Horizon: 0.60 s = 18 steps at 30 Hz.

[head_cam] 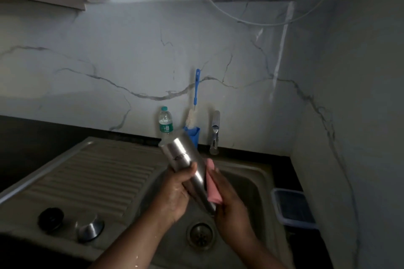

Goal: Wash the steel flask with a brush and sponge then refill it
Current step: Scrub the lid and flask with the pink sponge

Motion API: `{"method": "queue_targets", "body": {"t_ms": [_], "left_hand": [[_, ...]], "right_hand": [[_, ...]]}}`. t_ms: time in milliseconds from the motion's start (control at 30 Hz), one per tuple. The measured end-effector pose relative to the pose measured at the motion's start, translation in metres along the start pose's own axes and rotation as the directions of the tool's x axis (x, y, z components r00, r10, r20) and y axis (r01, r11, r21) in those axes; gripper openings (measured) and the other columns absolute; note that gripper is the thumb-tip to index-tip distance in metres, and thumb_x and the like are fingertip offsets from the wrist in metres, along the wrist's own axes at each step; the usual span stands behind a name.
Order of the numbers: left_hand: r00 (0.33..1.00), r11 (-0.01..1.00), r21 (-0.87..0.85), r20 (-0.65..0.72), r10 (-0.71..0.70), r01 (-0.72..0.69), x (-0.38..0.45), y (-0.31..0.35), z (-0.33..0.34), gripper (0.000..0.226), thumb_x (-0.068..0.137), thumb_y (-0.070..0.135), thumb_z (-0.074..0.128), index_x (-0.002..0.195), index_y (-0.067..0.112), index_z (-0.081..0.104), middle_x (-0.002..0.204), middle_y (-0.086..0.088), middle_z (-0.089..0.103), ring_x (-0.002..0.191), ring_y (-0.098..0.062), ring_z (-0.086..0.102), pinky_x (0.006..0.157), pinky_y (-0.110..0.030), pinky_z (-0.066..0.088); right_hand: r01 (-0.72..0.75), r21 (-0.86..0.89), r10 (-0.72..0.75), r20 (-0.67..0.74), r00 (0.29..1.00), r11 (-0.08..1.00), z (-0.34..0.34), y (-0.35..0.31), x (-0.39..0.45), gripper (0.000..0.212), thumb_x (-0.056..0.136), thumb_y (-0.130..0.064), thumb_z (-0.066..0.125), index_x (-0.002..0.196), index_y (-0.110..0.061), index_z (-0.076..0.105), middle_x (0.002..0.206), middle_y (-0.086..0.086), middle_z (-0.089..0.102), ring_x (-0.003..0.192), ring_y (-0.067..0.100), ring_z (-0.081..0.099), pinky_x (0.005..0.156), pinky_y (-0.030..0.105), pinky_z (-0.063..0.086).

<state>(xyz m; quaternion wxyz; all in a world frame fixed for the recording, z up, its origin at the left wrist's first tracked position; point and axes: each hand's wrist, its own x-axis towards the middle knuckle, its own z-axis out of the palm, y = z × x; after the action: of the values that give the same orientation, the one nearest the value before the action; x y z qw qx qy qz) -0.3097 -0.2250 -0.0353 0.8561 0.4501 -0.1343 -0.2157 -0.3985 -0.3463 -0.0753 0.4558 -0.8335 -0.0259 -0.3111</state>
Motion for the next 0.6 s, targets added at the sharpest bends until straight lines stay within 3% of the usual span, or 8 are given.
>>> {"method": "queue_targets", "body": {"t_ms": [67,167,267,333,400,433,533,600], "left_hand": [[0.999,0.998,-0.060,-0.022,0.031,-0.032,0.001,0.011,-0.004,0.101,0.035,0.029,0.097,0.127,0.015,0.056,0.106,-0.011,0.071,0.097,-0.028,0.070,0.077,-0.041,0.058],[0.995,0.989,-0.135,-0.083,0.046,-0.057,-0.001,0.021,-0.011,0.107,0.031,0.032,0.099,0.127,0.014,0.055,0.103,-0.011,0.071,0.095,-0.027,0.071,0.072,-0.041,0.059],[0.990,0.985,-0.168,-0.137,0.022,-0.045,-0.004,0.023,-0.016,0.107,0.025,0.031,0.099,0.122,0.014,0.057,0.105,-0.013,0.071,0.097,-0.028,0.071,0.075,-0.041,0.059],[0.984,0.987,-0.161,-0.181,-0.002,-0.027,-0.006,0.021,-0.020,0.110,0.023,0.029,0.099,0.123,0.014,0.056,0.110,-0.014,0.069,0.103,-0.030,0.067,0.080,-0.043,0.057],[0.979,0.992,-0.128,-0.203,-0.010,-0.017,-0.011,0.016,-0.021,0.105,0.029,0.025,0.096,0.125,0.012,0.055,0.111,-0.016,0.066,0.106,-0.031,0.064,0.082,-0.043,0.056],[0.978,0.993,-0.121,-0.206,-0.011,-0.014,-0.014,0.015,-0.020,0.095,0.037,0.022,0.093,0.124,0.010,0.056,0.109,-0.016,0.066,0.104,-0.032,0.063,0.082,-0.043,0.054],[0.978,0.986,-0.167,-0.206,-0.031,-0.004,-0.021,0.015,-0.020,0.046,0.069,0.013,0.074,0.112,0.007,0.060,0.096,-0.016,0.067,0.096,-0.032,0.062,0.087,-0.043,0.049],[0.976,0.980,-0.197,-0.217,-0.016,-0.028,-0.024,0.020,-0.026,0.037,0.071,0.012,0.068,0.107,0.008,0.060,0.094,-0.016,0.067,0.095,-0.033,0.060,0.092,-0.046,0.046]], "right_hand": [[-0.085,-0.035,0.087,0.055,0.995,0.996,-0.002,0.016,-0.012,0.069,0.088,0.013,0.048,0.140,-0.032,0.040,0.147,-0.015,0.040,0.137,-0.001,0.035,0.112,0.018,0.031],[-0.350,0.145,0.352,0.015,0.936,0.925,-0.006,0.027,-0.010,0.052,0.091,0.010,0.053,0.122,-0.032,0.055,0.125,-0.015,0.060,0.119,0.001,0.054,0.098,0.006,0.039],[-0.396,0.212,0.424,-0.106,0.899,0.893,-0.016,0.029,0.005,0.046,0.090,0.005,0.056,0.121,-0.029,0.063,0.120,-0.016,0.064,0.110,-0.001,0.060,0.104,0.020,0.042],[-0.324,0.176,0.349,-0.131,0.928,0.929,-0.025,0.009,0.017,0.051,0.090,0.010,0.050,0.127,-0.024,0.061,0.122,-0.020,0.061,0.111,-0.008,0.056,0.102,0.014,0.040],[-0.207,0.141,0.218,-0.061,0.974,0.968,-0.028,-0.010,0.025,0.056,0.090,0.010,0.049,0.131,-0.027,0.057,0.128,-0.022,0.056,0.115,-0.013,0.051,0.091,0.000,0.037],[-0.163,0.113,0.163,0.012,0.987,0.980,-0.026,-0.019,0.027,0.053,0.091,0.005,0.052,0.130,-0.030,0.058,0.129,-0.020,0.056,0.116,-0.009,0.053,0.087,0.000,0.038],[-0.001,-0.086,0.021,0.233,0.972,0.996,-0.012,-0.030,0.015,0.036,0.092,-0.018,0.059,0.125,-0.031,0.062,0.122,-0.005,0.067,0.113,0.011,0.062,0.091,0.021,0.048],[0.072,-0.106,-0.034,0.320,0.947,0.992,0.001,-0.025,0.002,0.054,0.090,-0.016,0.047,0.139,-0.036,0.044,0.145,-0.016,0.044,0.133,0.001,0.041,0.108,0.028,0.038]]}}
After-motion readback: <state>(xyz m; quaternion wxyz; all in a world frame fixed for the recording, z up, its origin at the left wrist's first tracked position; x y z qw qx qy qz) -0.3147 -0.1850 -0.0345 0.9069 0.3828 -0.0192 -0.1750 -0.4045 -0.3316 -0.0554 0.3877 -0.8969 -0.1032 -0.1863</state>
